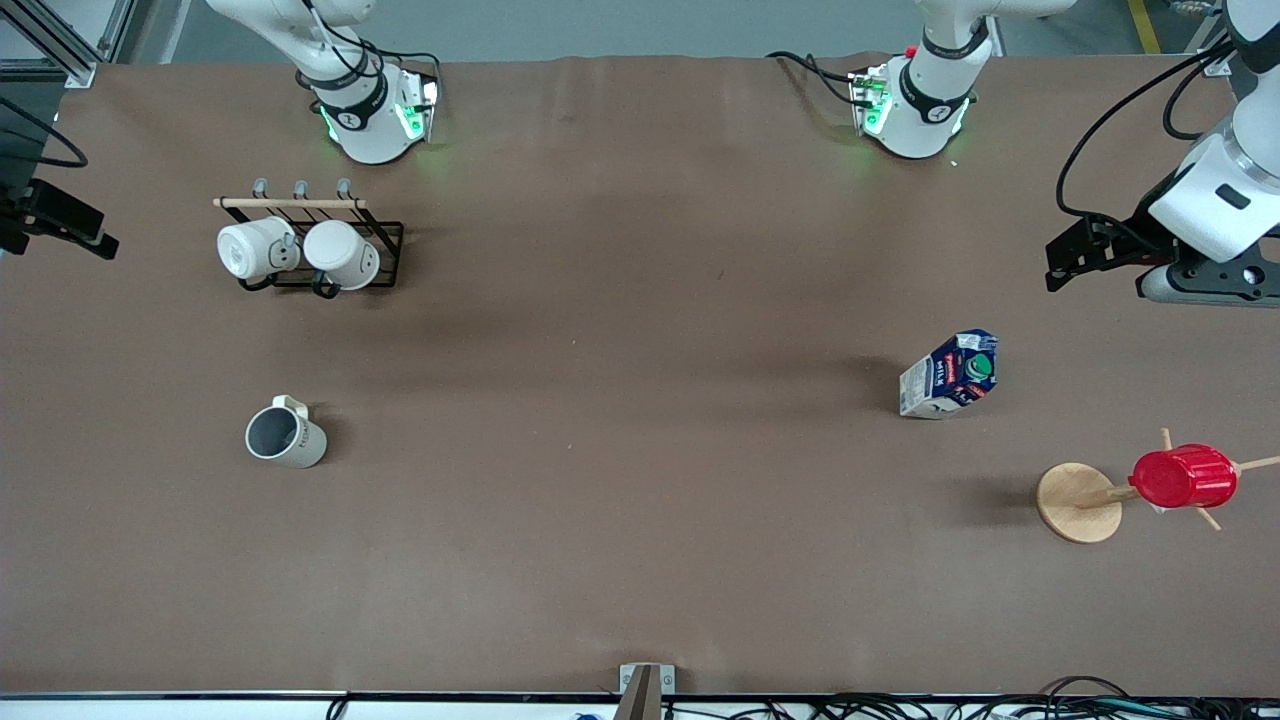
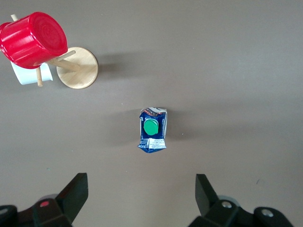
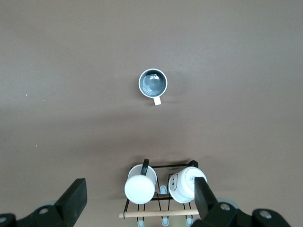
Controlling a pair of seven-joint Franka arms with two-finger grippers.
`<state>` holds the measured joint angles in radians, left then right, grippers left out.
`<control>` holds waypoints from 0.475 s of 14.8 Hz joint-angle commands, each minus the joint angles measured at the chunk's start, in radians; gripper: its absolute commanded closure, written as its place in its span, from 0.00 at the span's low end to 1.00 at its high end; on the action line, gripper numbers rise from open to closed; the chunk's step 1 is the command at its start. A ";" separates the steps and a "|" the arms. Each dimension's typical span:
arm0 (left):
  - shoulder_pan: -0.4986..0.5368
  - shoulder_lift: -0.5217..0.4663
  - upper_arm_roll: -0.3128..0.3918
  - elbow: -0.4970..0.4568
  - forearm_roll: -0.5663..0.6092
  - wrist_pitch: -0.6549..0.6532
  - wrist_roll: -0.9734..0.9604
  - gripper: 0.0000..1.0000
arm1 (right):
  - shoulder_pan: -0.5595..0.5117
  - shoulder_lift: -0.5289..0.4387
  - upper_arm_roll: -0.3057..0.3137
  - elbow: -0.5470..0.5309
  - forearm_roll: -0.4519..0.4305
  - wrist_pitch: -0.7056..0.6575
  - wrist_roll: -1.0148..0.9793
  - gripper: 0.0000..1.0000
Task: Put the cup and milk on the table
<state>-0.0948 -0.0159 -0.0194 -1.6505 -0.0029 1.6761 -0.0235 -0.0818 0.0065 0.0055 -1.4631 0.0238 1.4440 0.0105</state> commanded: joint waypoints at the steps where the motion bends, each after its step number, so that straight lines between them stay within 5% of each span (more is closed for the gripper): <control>1: -0.005 0.004 0.006 0.009 0.015 0.013 -0.003 0.00 | 0.000 -0.008 0.001 -0.003 -0.011 -0.007 -0.007 0.00; 7: -0.005 0.013 0.006 0.011 0.015 0.013 -0.006 0.00 | 0.000 -0.008 0.001 -0.003 -0.011 -0.008 -0.007 0.00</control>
<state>-0.0946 -0.0076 -0.0183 -1.6506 -0.0029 1.6845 -0.0235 -0.0818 0.0065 0.0055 -1.4631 0.0238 1.4432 0.0105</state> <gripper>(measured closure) 0.000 0.000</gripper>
